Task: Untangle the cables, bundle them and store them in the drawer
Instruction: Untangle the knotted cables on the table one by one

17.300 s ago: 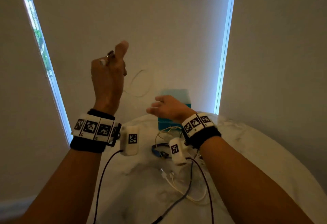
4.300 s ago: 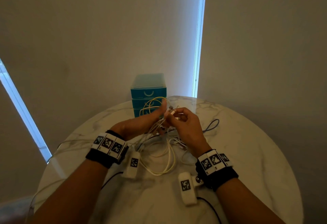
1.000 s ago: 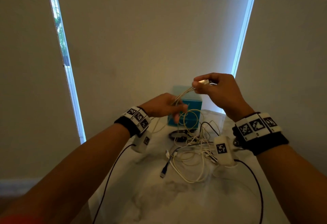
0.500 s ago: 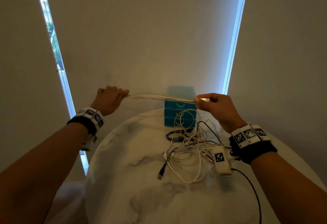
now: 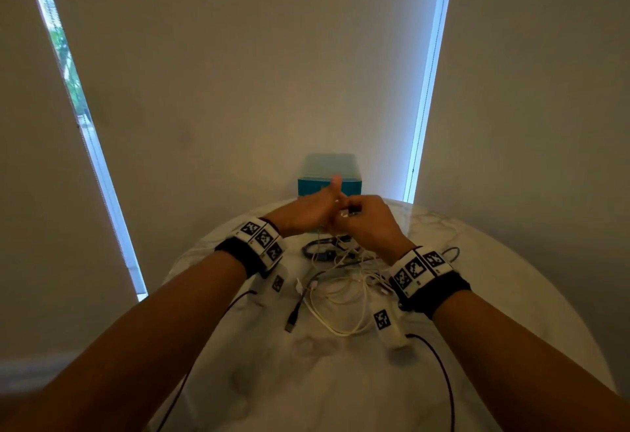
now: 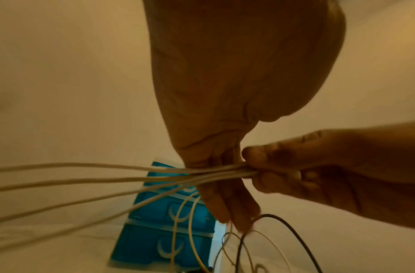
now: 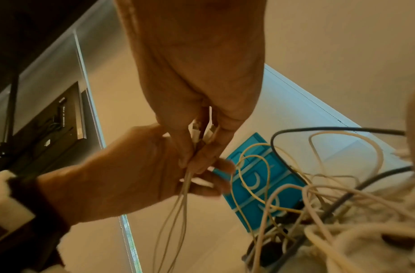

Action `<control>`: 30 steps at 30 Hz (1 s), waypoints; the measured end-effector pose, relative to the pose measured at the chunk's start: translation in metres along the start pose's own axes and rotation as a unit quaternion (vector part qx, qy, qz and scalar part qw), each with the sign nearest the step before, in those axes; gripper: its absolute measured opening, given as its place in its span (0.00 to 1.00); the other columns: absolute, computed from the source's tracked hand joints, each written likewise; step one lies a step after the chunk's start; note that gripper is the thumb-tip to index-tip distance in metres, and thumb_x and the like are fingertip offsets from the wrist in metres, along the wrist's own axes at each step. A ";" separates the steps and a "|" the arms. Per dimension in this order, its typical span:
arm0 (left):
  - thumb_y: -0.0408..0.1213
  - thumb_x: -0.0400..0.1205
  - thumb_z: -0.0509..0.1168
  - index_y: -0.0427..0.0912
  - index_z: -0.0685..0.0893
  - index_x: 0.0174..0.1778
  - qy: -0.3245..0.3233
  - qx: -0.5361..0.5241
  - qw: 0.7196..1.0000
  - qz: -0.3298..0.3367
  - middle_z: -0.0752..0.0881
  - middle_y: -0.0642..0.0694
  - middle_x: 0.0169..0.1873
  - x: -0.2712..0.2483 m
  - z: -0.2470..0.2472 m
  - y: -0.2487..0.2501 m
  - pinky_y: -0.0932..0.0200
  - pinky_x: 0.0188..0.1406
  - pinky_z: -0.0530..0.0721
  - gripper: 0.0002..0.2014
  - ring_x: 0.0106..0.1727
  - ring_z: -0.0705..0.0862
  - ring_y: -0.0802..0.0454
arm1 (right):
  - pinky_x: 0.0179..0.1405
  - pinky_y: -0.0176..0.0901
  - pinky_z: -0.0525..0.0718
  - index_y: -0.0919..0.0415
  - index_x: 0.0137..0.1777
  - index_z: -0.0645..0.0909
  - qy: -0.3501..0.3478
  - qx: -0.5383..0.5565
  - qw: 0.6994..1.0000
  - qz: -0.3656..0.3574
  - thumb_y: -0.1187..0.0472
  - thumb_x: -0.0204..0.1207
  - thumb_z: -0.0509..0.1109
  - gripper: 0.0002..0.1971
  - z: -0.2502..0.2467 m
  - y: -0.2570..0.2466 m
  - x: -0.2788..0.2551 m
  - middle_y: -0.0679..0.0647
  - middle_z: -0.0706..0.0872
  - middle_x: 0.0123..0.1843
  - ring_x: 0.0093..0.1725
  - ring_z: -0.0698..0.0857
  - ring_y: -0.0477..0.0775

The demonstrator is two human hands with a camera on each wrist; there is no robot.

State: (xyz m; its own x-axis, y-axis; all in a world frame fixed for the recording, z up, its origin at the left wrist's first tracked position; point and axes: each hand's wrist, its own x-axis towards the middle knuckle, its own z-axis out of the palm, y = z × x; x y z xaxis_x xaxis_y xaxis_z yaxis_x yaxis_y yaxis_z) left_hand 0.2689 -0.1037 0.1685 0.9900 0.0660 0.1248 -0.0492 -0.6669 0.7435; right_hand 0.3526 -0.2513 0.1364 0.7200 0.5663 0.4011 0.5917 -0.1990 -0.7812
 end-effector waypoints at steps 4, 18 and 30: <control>0.71 0.88 0.26 0.63 0.89 0.67 0.016 0.019 1.000 -0.016 0.92 0.51 0.39 0.008 0.019 0.005 0.60 0.36 0.79 0.44 0.31 0.83 0.61 | 0.56 0.60 0.95 0.50 0.50 0.94 -0.019 0.025 1.000 0.002 0.59 0.75 0.86 0.07 -0.013 -0.004 -0.008 0.51 0.97 0.45 0.48 0.96 0.55; 0.82 0.82 0.42 0.49 0.91 0.63 -0.019 0.032 0.998 -0.047 0.90 0.49 0.64 0.012 0.052 -0.004 0.40 0.78 0.80 0.46 0.65 0.87 0.50 | 0.37 0.40 0.86 0.48 0.56 0.91 -0.451 -0.349 0.799 0.189 0.38 0.70 0.87 0.20 -0.134 0.032 -0.061 0.50 0.96 0.49 0.41 0.92 0.49; 0.73 0.84 0.61 0.42 0.92 0.56 0.082 -0.164 0.983 -0.013 0.76 0.55 0.25 0.022 0.061 -0.013 0.62 0.29 0.71 0.35 0.26 0.73 0.60 | 0.38 0.34 0.87 0.69 0.49 0.91 -0.051 0.176 0.974 0.135 0.58 0.84 0.79 0.11 -0.110 0.044 -0.047 0.56 0.90 0.36 0.33 0.86 0.46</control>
State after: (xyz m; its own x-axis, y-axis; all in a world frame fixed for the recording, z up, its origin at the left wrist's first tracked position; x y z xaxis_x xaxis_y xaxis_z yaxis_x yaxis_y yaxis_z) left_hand 0.2990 -0.1390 0.1212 0.9580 0.2165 0.1879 -0.0912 -0.3910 0.9159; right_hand 0.3842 -0.3746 0.1358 0.7814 0.6120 0.1222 0.2111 -0.0749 -0.9746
